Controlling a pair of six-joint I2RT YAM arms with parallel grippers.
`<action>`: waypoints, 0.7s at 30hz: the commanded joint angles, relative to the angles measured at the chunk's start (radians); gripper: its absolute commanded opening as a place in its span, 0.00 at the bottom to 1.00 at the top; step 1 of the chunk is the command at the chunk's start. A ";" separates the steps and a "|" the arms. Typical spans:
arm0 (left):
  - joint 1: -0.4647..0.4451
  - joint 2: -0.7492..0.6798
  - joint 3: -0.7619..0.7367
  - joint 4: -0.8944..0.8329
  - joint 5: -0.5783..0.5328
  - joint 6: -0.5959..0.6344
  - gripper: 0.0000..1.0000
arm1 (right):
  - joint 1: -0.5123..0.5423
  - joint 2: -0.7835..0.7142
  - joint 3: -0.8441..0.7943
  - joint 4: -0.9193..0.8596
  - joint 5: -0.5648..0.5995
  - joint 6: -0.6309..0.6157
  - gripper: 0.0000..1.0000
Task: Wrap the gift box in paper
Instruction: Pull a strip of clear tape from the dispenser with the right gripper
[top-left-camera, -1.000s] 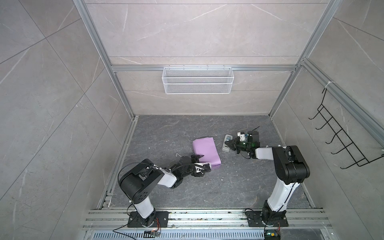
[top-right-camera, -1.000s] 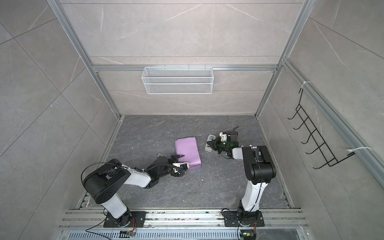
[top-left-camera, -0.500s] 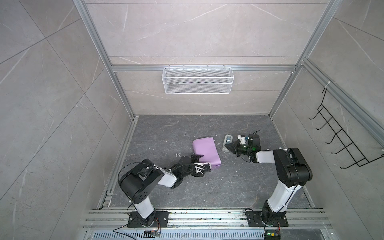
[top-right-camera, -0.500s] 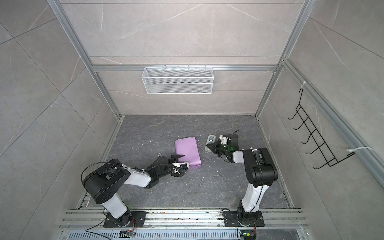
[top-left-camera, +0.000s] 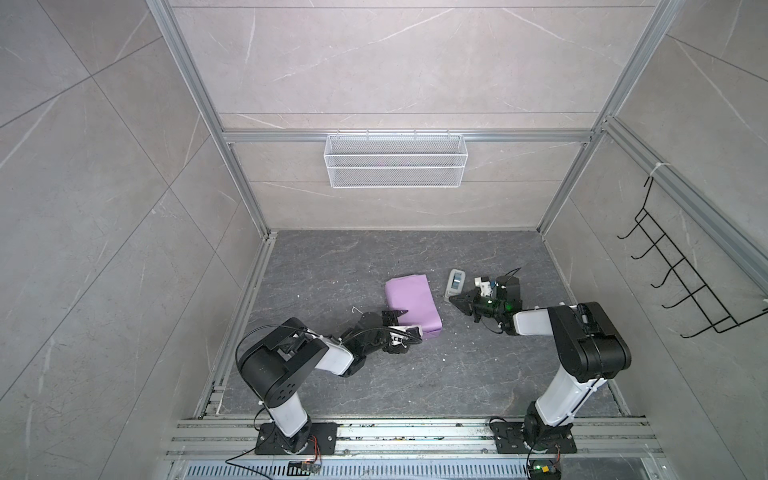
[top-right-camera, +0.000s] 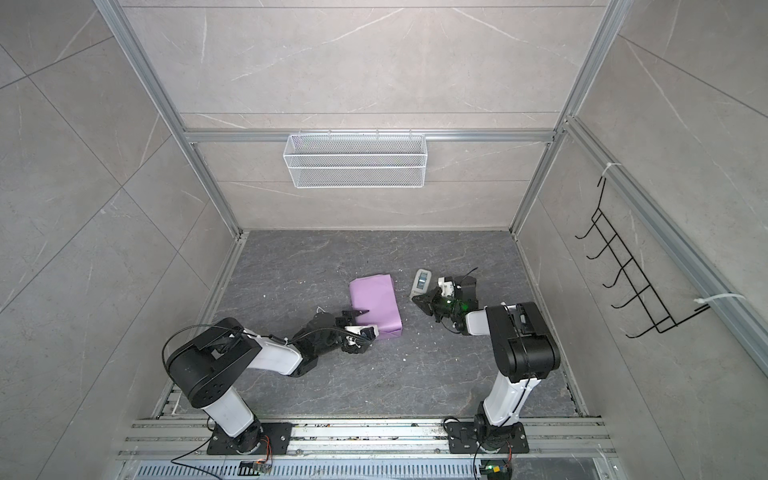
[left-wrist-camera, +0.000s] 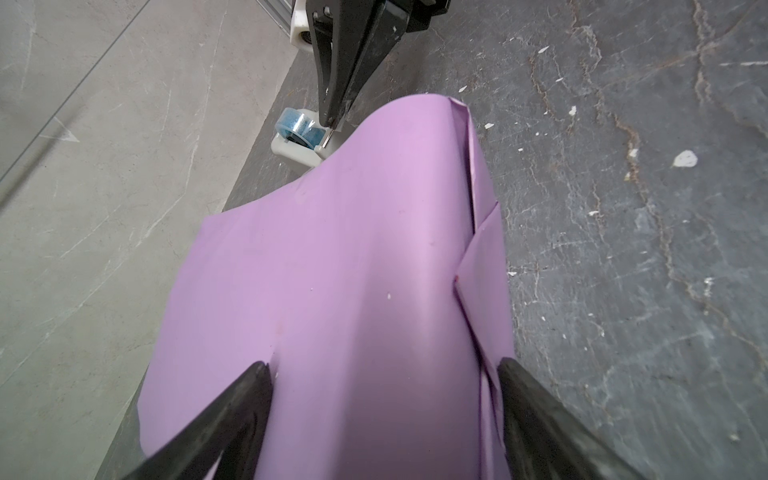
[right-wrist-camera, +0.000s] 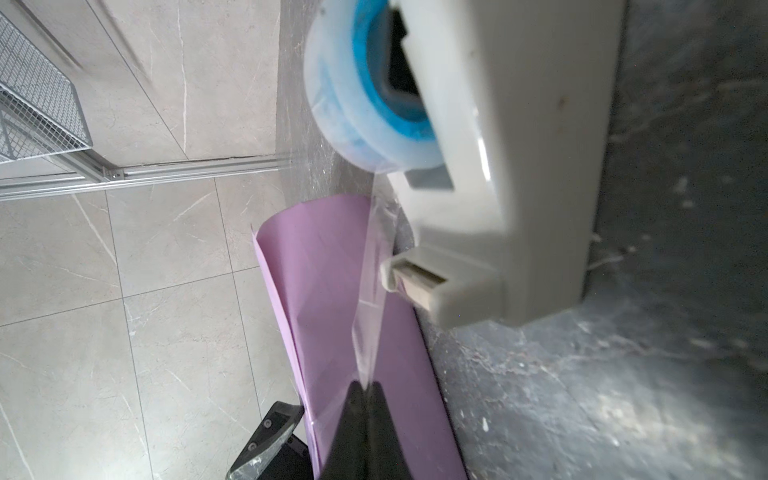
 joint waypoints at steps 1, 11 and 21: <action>0.012 0.013 0.003 -0.035 -0.020 -0.029 0.85 | 0.021 -0.020 -0.025 -0.001 -0.031 -0.007 0.00; 0.011 0.015 0.004 -0.036 -0.022 -0.031 0.84 | 0.022 0.046 -0.021 -0.017 -0.004 -0.035 0.00; 0.011 0.019 0.004 -0.033 -0.022 -0.031 0.84 | 0.021 0.125 0.003 -0.043 0.031 -0.062 0.00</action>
